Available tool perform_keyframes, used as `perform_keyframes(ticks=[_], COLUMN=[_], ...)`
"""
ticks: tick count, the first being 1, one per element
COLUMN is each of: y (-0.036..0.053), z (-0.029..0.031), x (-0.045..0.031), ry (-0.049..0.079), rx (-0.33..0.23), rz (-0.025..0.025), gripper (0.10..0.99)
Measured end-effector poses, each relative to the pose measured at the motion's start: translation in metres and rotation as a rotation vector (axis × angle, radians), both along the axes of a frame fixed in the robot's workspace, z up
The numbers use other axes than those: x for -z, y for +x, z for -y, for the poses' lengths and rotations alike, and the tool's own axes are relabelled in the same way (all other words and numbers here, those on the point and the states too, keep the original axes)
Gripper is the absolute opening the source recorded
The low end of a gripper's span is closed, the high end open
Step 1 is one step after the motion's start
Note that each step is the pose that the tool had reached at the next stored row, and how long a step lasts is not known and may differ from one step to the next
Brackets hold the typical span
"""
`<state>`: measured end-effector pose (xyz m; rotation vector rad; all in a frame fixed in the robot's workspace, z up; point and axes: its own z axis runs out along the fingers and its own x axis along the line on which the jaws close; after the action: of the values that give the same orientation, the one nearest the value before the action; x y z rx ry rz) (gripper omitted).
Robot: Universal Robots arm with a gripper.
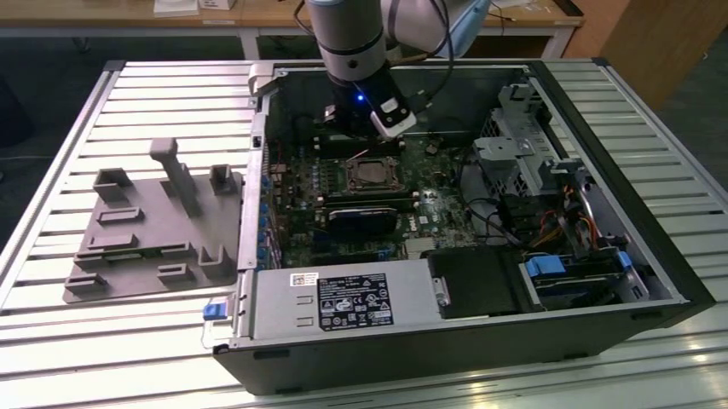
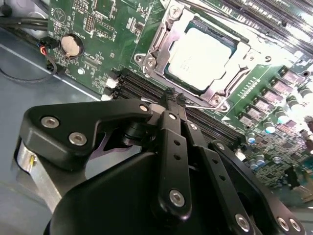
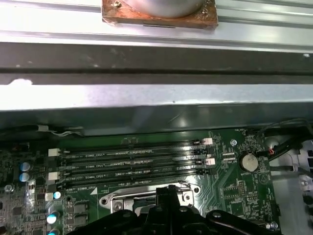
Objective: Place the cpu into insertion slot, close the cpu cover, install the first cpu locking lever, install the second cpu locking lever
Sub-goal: 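Install the first cpu locking lever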
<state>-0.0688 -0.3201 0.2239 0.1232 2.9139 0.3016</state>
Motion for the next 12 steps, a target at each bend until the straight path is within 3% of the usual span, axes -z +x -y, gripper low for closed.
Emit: perform_keyframes(ticks=[7,12], y=[0.0000,0.0000], z=[-0.0126,-0.0141], x=[0.0038,0.0075], ry=[0.000,0.000], rx=[0.009,0.040], rz=[0.0001,0.0013], gripper=[0.102,0.102])
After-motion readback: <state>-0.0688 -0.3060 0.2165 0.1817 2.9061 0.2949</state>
